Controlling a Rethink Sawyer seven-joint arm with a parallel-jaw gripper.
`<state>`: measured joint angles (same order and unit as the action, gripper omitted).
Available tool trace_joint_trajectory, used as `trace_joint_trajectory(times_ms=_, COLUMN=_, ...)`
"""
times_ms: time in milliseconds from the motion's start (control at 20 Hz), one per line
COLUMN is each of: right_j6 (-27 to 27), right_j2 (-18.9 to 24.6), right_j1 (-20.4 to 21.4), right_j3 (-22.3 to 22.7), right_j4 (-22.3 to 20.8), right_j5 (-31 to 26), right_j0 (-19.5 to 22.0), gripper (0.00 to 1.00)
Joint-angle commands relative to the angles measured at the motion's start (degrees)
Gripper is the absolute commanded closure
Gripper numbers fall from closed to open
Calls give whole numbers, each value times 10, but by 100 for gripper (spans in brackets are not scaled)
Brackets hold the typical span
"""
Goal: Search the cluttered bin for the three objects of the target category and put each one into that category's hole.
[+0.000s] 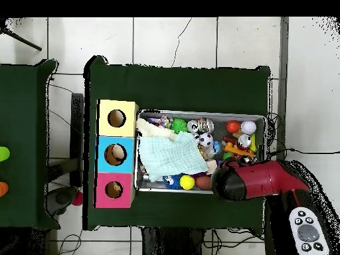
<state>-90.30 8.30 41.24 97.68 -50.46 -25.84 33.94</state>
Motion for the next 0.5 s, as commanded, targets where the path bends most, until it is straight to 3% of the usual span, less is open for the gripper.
trace_joint_trajectory(times_ms=50, right_j6=-56, right_j2=5, right_j1=-51, right_j3=-41, right_j4=8, right_j5=36, right_j0=22, gripper=0)
trace_joint_trajectory(times_ms=500, right_j6=-51, right_j2=2, right_j1=-65, right_j3=-52, right_j4=-1, right_j5=42, right_j0=19, gripper=0)
